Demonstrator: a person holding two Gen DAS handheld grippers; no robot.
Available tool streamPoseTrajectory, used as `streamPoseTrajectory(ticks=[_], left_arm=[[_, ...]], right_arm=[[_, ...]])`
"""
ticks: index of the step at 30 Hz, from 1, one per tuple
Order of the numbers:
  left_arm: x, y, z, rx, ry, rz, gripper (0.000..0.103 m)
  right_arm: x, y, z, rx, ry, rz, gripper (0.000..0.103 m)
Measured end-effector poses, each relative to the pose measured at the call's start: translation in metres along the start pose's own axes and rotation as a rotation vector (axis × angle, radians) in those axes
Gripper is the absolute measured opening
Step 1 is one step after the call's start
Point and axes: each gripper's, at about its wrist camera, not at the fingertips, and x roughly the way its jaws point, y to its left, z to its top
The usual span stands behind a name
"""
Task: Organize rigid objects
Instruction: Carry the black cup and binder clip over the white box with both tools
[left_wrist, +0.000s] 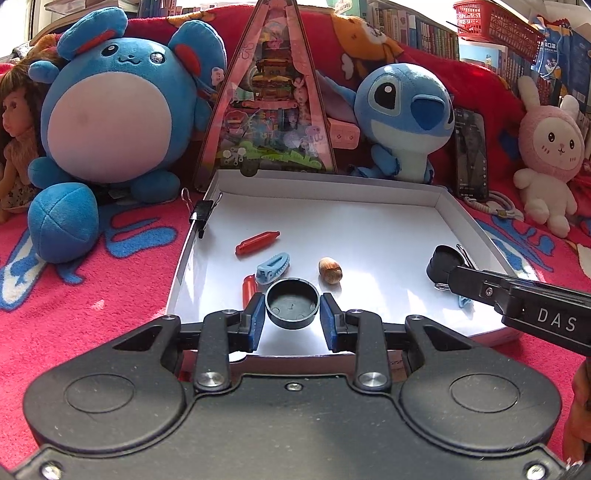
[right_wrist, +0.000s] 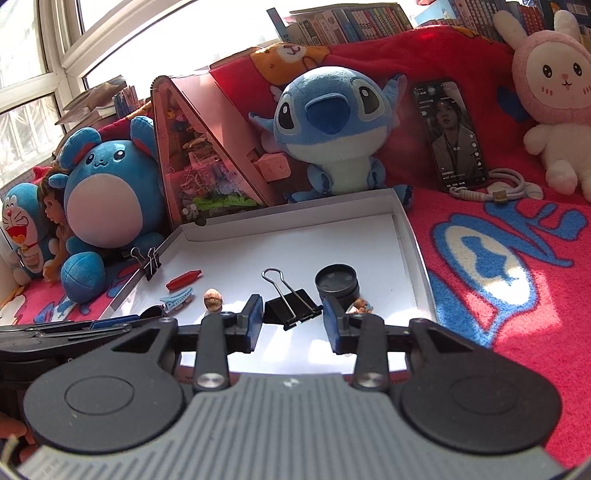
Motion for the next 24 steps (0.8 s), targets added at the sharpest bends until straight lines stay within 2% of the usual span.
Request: streamPoseTrajectory(ticks=[11,24], left_arm=[[0.009,0.003,-0.001,0.009,-0.005,0.023,0.031],[0.012,0.001,-0.002,0.041,-0.023,0.042,0.031]], right_arm=[[0.019,0.01,-0.004,-0.061,0.014,-0.008,0.04],[0.035,0.012,-0.009,-0.117,0.06,-0.08,0.04]])
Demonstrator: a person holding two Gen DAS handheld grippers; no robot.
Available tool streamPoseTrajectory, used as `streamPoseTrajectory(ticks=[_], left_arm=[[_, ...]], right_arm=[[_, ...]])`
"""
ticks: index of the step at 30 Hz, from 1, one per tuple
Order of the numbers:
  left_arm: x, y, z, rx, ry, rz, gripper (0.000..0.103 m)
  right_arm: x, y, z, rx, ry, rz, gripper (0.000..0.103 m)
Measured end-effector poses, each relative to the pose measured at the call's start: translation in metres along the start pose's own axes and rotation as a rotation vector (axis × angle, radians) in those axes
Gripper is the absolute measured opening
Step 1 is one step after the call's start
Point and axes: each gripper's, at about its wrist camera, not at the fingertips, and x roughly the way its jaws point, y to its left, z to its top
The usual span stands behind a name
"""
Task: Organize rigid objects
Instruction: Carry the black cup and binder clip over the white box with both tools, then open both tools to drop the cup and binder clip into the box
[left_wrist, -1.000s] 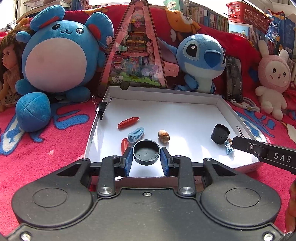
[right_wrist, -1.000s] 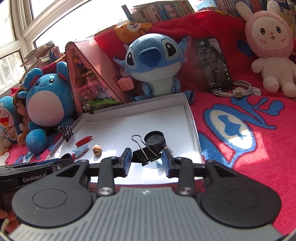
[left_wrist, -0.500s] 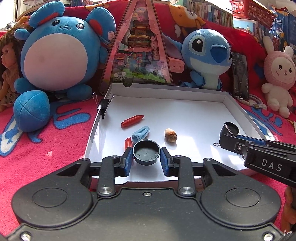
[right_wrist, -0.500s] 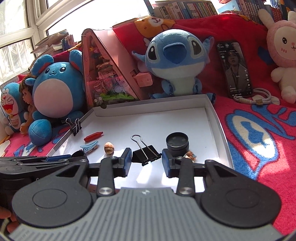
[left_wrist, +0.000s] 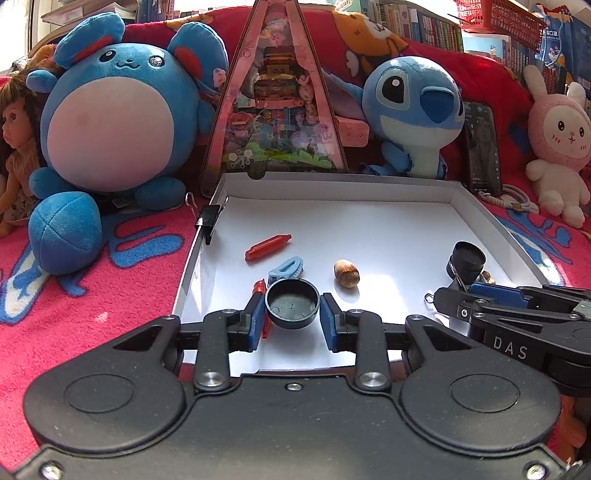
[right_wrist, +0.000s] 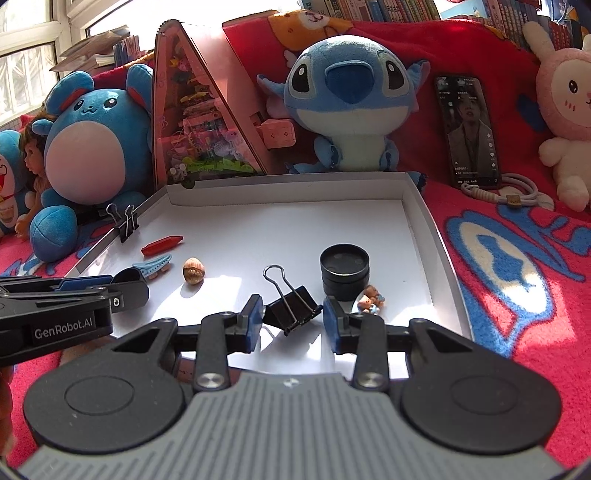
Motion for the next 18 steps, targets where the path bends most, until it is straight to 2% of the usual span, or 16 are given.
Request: streamPoseTrajectory(ticks=[18], left_arm=[[0.0081,0.0009,-0.0041,0.009,0.018,0.038,0.032]], right_arm=[[0.0045,0.0099,0.0036,-0.076,0.039,-0.044,0.04]])
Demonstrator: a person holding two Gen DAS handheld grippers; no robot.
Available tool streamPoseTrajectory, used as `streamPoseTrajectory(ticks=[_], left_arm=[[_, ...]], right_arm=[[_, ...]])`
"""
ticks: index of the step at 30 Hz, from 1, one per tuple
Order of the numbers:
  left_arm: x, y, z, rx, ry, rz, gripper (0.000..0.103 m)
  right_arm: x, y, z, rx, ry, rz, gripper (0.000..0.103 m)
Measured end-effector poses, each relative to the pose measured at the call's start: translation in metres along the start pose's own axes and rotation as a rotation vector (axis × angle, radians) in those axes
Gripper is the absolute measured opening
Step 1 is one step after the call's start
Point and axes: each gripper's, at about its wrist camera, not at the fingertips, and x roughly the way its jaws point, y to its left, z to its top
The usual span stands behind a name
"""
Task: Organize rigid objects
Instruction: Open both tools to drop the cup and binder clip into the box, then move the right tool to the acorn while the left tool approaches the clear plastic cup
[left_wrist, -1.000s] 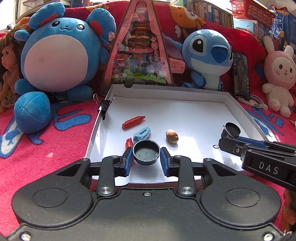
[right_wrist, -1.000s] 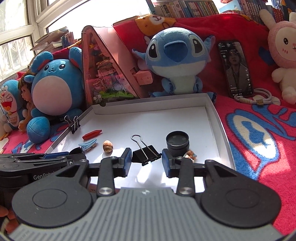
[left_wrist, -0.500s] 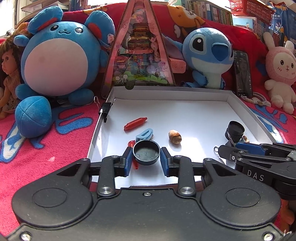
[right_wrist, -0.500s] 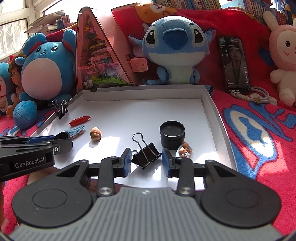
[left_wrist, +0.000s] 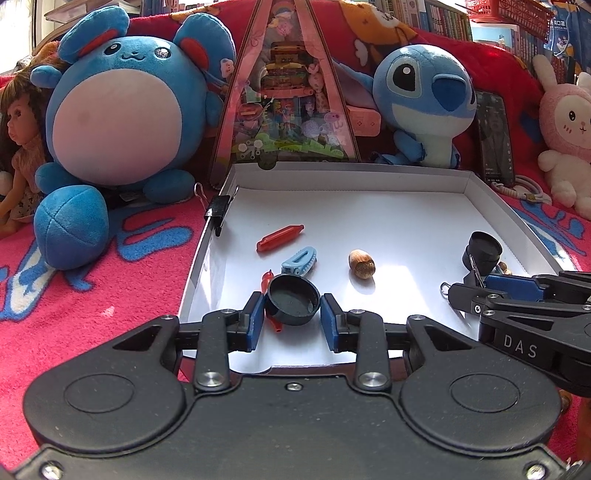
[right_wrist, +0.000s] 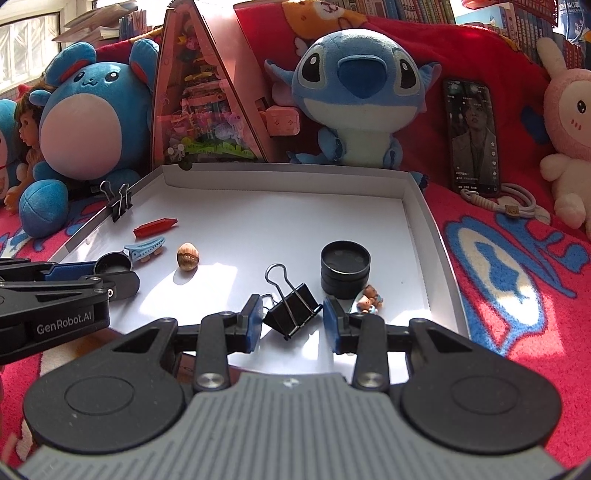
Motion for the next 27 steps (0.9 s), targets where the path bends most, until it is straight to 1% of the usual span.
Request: streamPoseTrajectory(ticks=[4,5,8,11,15,19,21,24,27], left_arm=[[-0.001,-0.001,-0.001,0.005,0.0,-0.006,0.031],[-0.002,-0.001,-0.001,0.002,-0.001,-0.01,0.032],[-0.006,-0.001,0.0,-0.008,-0.004,-0.029,0.039],[-0.013,-0.002,0.0,0.002,-0.015,-0.033,0.042],[-0.024,-0.002,-0.001,0.012,-0.034,-0.039,0.047],[-0.036,-0.003,-0.002,0.02,-0.043,-0.055,0.051],[-0.043,-0.004,-0.003,0.03,-0.052,-0.065,0.058],[-0.055,-0.006,-0.007,0.046,-0.066,-0.083,0.064],[-0.065,-0.009,-0.011,0.053,-0.074,-0.102,0.068]], right_arm=[[0.0,0.0,0.0,-0.002,0.0,0.002,0.042],[0.0,-0.001,0.0,0.001,-0.002,0.004,0.045],[-0.003,-0.001,-0.001,0.015,-0.007,0.014,0.045],[-0.007,-0.001,-0.001,0.01,-0.018,0.011,0.048],[-0.017,0.001,-0.002,-0.019,-0.04,0.004,0.057],[-0.028,0.0,-0.003,-0.031,-0.056,0.001,0.057],[-0.034,-0.003,-0.003,-0.029,-0.062,0.003,0.058],[-0.044,-0.009,-0.006,-0.019,-0.07,0.01,0.06],[-0.054,-0.015,-0.01,-0.014,-0.08,0.014,0.063]])
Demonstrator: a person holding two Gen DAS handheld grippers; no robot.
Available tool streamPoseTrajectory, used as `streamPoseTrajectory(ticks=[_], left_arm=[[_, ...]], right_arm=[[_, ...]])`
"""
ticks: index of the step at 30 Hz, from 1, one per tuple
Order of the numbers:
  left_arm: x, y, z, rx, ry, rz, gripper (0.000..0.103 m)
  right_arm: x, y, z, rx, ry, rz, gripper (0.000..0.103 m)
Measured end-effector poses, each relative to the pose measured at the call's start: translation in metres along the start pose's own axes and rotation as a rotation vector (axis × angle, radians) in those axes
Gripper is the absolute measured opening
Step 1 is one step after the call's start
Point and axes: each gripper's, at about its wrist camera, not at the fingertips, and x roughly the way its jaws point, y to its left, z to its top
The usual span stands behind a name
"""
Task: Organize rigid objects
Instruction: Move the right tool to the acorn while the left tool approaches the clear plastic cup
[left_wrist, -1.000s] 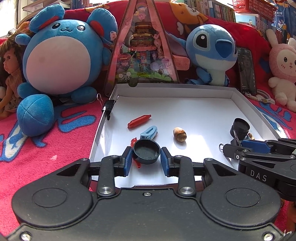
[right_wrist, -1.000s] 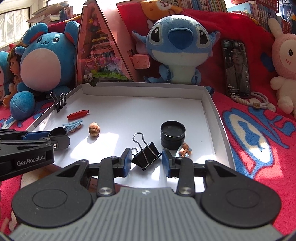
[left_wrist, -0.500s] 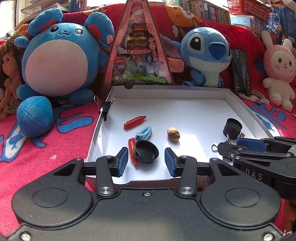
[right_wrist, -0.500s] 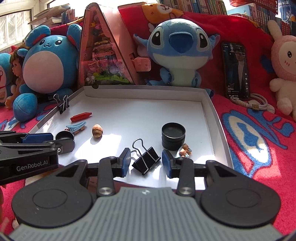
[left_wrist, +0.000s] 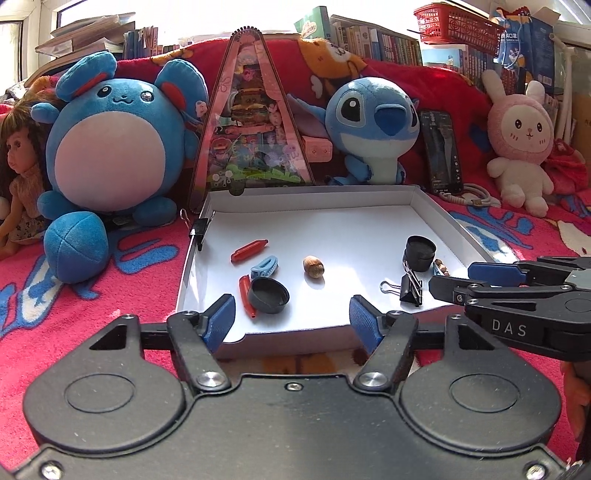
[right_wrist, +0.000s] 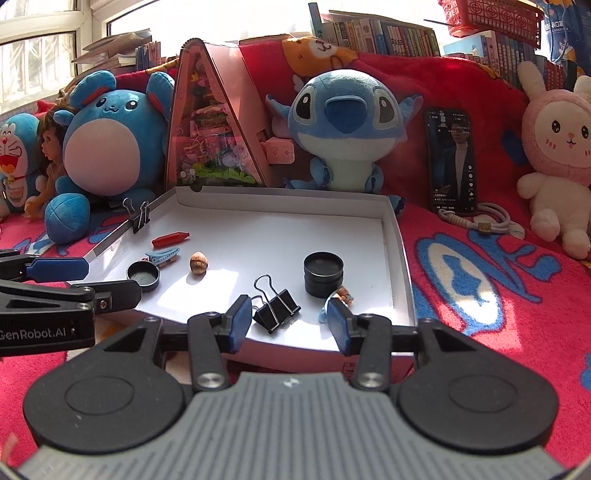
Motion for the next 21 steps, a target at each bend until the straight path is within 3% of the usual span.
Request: streamPoseTrajectory(ticks=[9,21], left_arm=[[-0.029,-0.013,-0.016,0.015,-0.004,-0.072,0.075],[-0.043,-0.034,-0.046,0.053,0.049,-0.134,0.076]], right_arm=[[-0.025,-0.009,-0.017,-0.032,-0.025,-0.016,0.07],[-0.045,-0.015,-0.045,-0.086,-0.031,-0.028,0.074]])
